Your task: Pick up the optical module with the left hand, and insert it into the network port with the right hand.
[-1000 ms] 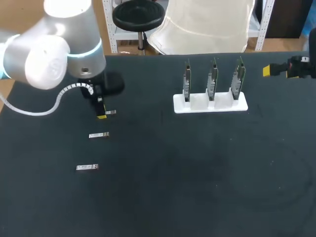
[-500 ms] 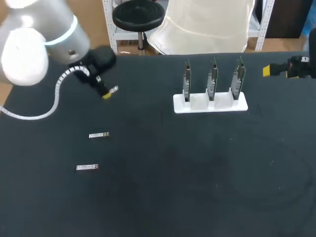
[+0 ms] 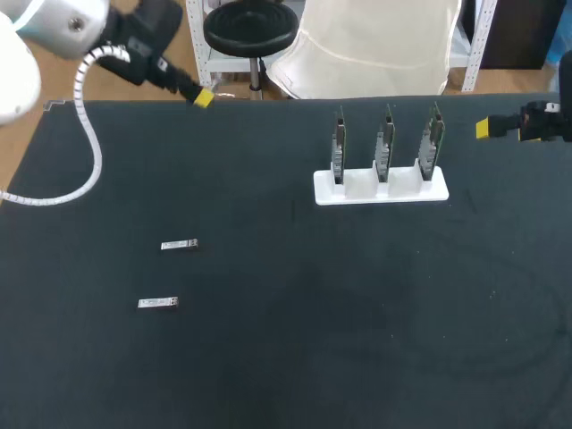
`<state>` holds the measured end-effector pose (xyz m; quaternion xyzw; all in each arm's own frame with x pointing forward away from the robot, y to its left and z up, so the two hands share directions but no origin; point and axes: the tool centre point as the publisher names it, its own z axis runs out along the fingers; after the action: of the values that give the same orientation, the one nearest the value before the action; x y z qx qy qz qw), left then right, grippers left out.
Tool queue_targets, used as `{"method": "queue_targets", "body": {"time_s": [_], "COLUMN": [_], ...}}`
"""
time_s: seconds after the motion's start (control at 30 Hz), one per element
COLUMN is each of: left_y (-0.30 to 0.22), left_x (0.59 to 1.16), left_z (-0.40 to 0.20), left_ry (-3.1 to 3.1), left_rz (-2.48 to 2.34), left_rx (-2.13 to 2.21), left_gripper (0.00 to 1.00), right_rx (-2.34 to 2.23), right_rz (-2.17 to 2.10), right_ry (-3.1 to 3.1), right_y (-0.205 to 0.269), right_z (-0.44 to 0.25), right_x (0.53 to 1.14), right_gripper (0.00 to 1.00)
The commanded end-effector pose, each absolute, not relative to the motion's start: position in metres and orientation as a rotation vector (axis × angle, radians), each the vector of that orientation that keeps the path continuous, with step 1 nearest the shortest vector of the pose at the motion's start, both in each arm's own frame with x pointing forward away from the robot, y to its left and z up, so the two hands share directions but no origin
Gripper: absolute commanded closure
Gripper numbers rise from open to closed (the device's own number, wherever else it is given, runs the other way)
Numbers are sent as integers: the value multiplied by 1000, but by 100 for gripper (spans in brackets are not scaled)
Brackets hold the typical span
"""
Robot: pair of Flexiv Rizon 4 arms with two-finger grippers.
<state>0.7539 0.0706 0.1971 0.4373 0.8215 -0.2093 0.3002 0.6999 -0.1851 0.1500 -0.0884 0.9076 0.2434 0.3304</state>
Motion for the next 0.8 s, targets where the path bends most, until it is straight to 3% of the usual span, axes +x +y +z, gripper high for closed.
{"method": "queue_targets", "body": {"time_s": [0.03,0.8], "left_y": [67,-35], "left_x": [733,736], "left_z": [215,252], "left_ry": [1793,1455], "left_rz": [-743,-1008], "left_rx": [1005,1075], "left_gripper": [100,100], "right_rx": [-231,-231], "right_rz": [636,636], "right_ry": [2373,2373], "right_y": [-185,-185], "right_z": [150,150], "right_x": [700,700], "right_gripper": [0,0]}}
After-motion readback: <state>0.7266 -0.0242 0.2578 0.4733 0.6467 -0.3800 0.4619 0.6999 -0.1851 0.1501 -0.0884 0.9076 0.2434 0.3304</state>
